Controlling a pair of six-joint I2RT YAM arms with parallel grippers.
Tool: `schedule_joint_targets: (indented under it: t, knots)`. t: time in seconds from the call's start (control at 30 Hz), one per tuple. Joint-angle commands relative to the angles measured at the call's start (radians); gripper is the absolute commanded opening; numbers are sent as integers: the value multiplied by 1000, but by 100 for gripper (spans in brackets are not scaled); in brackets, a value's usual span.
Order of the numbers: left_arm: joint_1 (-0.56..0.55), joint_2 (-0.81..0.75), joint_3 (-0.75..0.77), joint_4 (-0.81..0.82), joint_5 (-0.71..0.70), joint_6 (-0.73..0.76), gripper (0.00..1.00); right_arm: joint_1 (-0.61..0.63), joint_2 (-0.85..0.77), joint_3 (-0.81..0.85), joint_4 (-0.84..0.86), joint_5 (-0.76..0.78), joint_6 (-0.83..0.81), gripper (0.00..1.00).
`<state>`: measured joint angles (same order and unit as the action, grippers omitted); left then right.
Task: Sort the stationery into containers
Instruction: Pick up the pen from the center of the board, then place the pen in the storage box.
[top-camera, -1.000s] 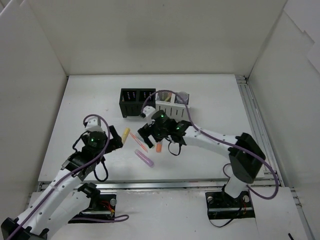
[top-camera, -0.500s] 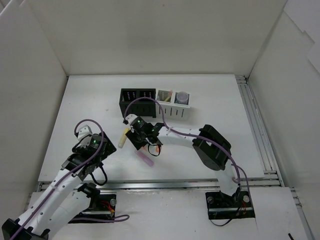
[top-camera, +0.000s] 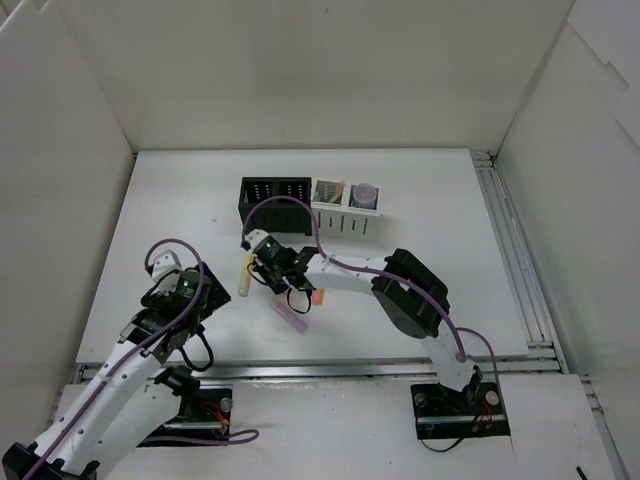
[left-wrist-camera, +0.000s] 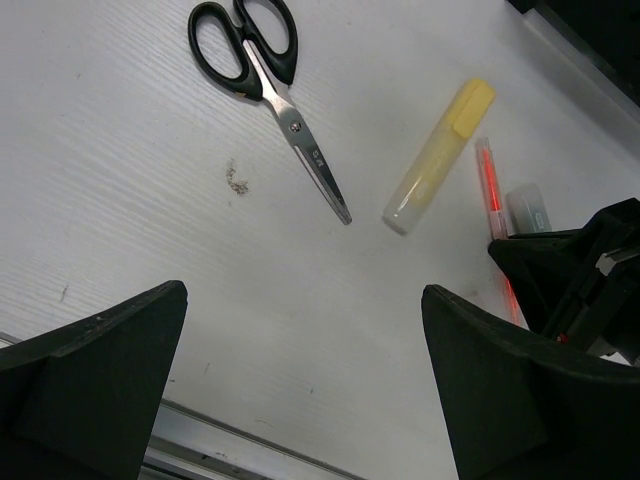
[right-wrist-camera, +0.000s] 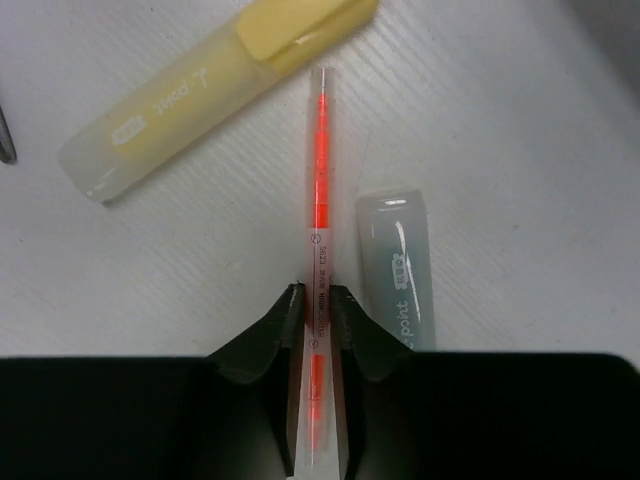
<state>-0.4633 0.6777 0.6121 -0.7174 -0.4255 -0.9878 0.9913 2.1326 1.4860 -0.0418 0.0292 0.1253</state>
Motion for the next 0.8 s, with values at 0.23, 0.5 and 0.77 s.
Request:
schedule_joint_targets:
  t: [0.23,0.5,0.77]
  knots:
    - [6,42,71,108,-12,118,99,15,-95,43,-7,107,-41,0]
    - [35,80,89,200,48,207,100,-48,-361,-59,157,52,-105,0]
    - [90,146,100,262,114,250,100,-281,-505,-210,580,-90,-165,0]
